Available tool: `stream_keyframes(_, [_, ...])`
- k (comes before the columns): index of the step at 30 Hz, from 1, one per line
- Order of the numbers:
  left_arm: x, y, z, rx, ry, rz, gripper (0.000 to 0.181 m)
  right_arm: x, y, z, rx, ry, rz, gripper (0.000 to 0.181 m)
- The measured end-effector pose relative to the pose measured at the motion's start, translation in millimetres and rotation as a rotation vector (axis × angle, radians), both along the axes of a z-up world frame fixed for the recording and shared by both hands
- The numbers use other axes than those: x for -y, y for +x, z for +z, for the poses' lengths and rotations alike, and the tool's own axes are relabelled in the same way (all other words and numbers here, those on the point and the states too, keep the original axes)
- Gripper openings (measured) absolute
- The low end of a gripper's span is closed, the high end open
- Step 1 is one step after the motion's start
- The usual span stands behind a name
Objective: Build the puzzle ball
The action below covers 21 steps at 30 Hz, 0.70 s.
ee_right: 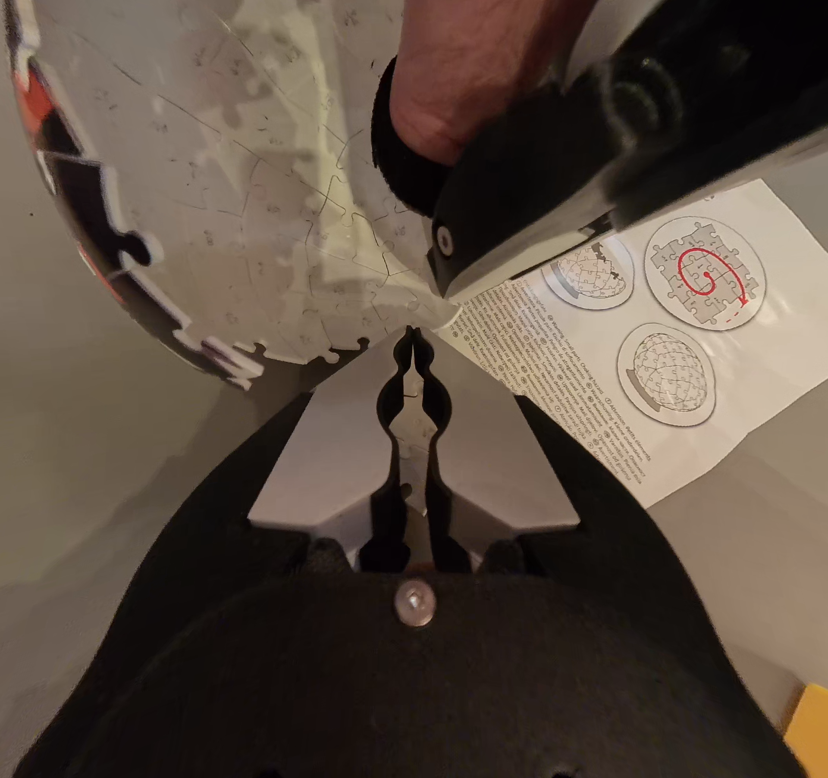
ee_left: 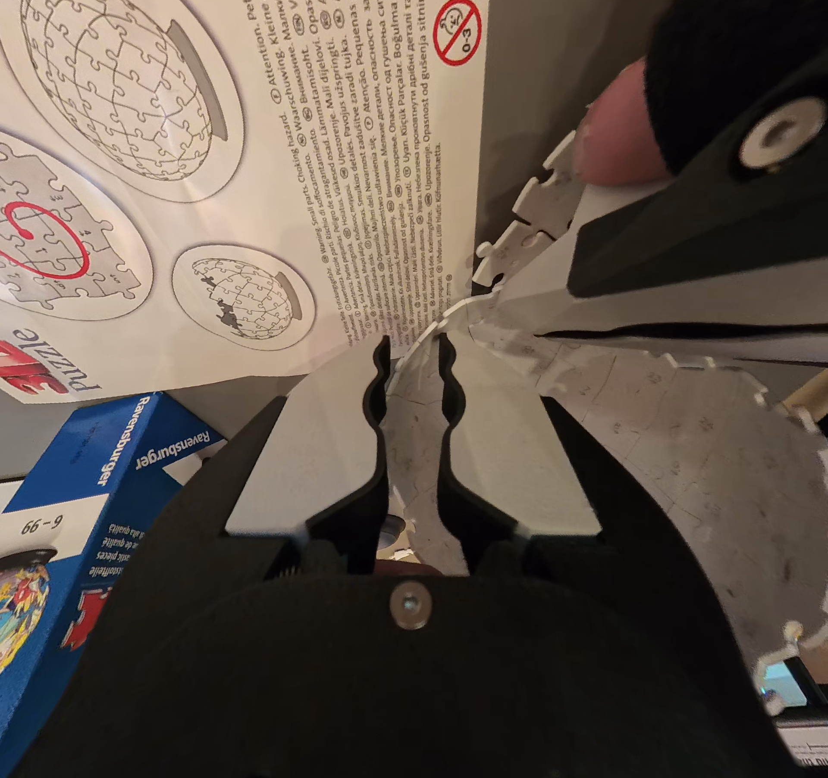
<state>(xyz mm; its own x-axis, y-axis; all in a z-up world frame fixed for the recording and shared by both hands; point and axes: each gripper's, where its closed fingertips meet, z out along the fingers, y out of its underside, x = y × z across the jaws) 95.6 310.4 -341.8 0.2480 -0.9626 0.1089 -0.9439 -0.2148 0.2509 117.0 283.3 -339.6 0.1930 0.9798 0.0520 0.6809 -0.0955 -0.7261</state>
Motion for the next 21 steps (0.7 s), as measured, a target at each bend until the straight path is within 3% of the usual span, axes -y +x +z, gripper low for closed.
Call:
stream_keyframes(15, [-29, 17, 13, 0.074, 0.118, 0.105, 0.029, 1, -1, -4, -0.018, -0.036, -0.014, 0.0])
stream_keyframes(21, [-55, 29, 48, 0.192, 0.255, 0.176, 0.04, 0, -1, -4, -0.036, -0.063, -0.021, 0.0])
